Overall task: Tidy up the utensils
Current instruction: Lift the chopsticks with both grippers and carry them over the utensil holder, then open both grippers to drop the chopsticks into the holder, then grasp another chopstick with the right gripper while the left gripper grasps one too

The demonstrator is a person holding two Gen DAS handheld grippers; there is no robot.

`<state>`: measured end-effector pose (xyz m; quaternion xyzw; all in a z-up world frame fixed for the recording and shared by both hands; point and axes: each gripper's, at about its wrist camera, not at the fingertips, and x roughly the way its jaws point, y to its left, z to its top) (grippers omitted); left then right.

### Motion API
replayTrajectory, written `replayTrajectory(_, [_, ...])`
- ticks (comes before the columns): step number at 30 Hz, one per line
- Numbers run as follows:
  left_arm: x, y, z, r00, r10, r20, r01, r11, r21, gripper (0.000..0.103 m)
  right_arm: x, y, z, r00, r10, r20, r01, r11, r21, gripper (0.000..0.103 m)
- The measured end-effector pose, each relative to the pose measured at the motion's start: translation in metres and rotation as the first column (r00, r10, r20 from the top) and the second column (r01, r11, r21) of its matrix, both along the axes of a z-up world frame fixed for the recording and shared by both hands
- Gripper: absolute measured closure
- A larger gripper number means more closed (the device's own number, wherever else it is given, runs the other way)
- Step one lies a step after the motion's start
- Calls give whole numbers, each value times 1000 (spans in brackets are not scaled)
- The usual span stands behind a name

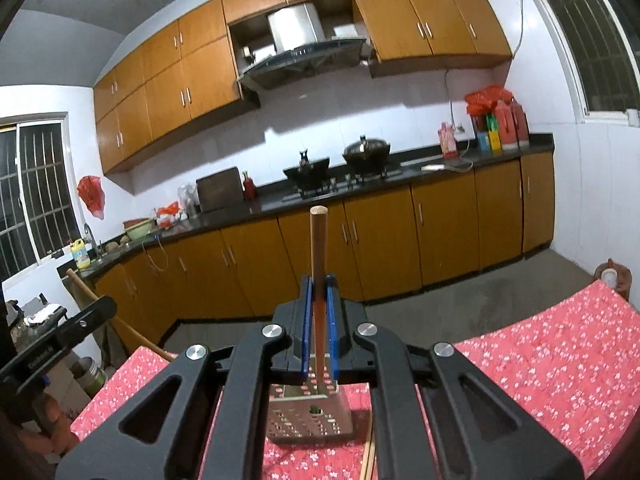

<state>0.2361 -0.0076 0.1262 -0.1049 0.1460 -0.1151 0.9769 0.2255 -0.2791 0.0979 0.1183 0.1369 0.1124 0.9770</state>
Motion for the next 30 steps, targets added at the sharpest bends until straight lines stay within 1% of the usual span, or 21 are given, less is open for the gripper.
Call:
replayTrajectory(2, [4, -2, -6, 1000, -5, -22, 5, 1000, 0, 95, 2, 2, -6, 1000, 6, -27, -6, 1000, -7, 95])
replayTrajectory(3, [4, -2, -7, 1000, -3, -24, 3, 1000, -1, 92, 2, 3, -7, 999, 10, -33, -10, 1000, -10, 92])
replayTrajectory(4, [4, -3, -8, 1000, -4, -25, 4, 1000, 0, 91, 1, 3, -8, 999, 13, -38, -14, 1000, -12, 83])
replayTrajectory(5, [3, -2, -9, 1000, -4, -25, 4, 1000, 2, 87, 1, 3, -8, 999, 11, -39, -12, 1000, -12, 76])
replayTrajectory(6, [2, -1, -9, 1000, -2, -23, 2, 1000, 2, 82, -2, 1, -8, 999, 5, -34, -6, 1000, -8, 62])
replayTrajectory(7, [0, 1, -8, 1000, 2, -18, -2, 1000, -3, 80, -5, 0, -7, 1000, -1, -25, 1, 1000, -4, 60])
replayTrajectory(9, [-5, 7, -7, 1000, 9, -11, -9, 1000, -11, 77, -8, -1, -4, 1000, -10, -14, 10, 1000, -6, 60])
replayTrajectory(13, [-19, 21, -3, 1000, 31, 5, -31, 999, -39, 75, -20, -13, -3, 999, -38, 1, 38, 999, 4, 60])
replayTrajectory(14, [-24, 27, -3, 999, 40, 10, -39, 998, -46, 72, -25, -18, -5, 998, -56, -3, 56, 998, 5, 60])
replayTrajectory(16, [-36, 36, -6, 997, 70, 14, -69, 996, -47, 68, -28, -25, -15, 996, -87, -31, 87, 996, -4, 60])
replayTrajectory(18, [-46, 45, -15, 994, 107, 1, -107, 994, -31, 64, -29, -35, -32, 989, -116, -89, 115, 993, -19, 60])
replayTrajectory(19, [-49, 49, -21, 992, 129, -16, -129, 992, -17, 63, -28, -38, -42, 984, -128, -126, 125, 992, -30, 60])
replayTrajectory(20, [-51, 53, -27, 989, 146, -35, -146, 989, -4, 62, -25, -42, -60, 972, -142, -185, 135, 990, -49, 60])
replayTrajectory(21, [-52, 57, -39, 983, 166, -72, -165, 986, 20, 62, -21, -44, -72, 962, -149, -229, 138, 988, -66, 60])
replayTrajectory(23, [-52, 65, -62, 974, 178, -144, -173, 984, 45, 62, -13, -44, -104, 927, -154, -343, 128, 987, -96, 70])
replayTrajectory(24, [-52, 68, -72, 968, 179, -173, -172, 984, 54, 62, -10, -43, -126, 901, -132, -413, 102, 990, -96, 79])
replayTrajectory(26, [-52, 72, -97, 949, 188, -253, -172, 982, 81, 62, -9, -39, -160, 855, -86, -511, 59, 996, -69, 84])
replayTrajectory(27, [-52, 73, -114, 936, 178, -302, -159, 984, 84, 62, -11, -38, -169, 845, -71, -531, 47, 997, -58, 84])
replayTrajectory(28, [-53, 74, -123, 929, 172, -328, -153, 985, 82, 62, -14, -34, -180, 835, -52, -548, 31, 998, -48, 84])
replayTrajectory(30, [-57, 75, -146, 913, 157, -375, -137, 987, 79, 64, -21, -27, -194, 827, -28, -562, 4, 999, -43, 84])
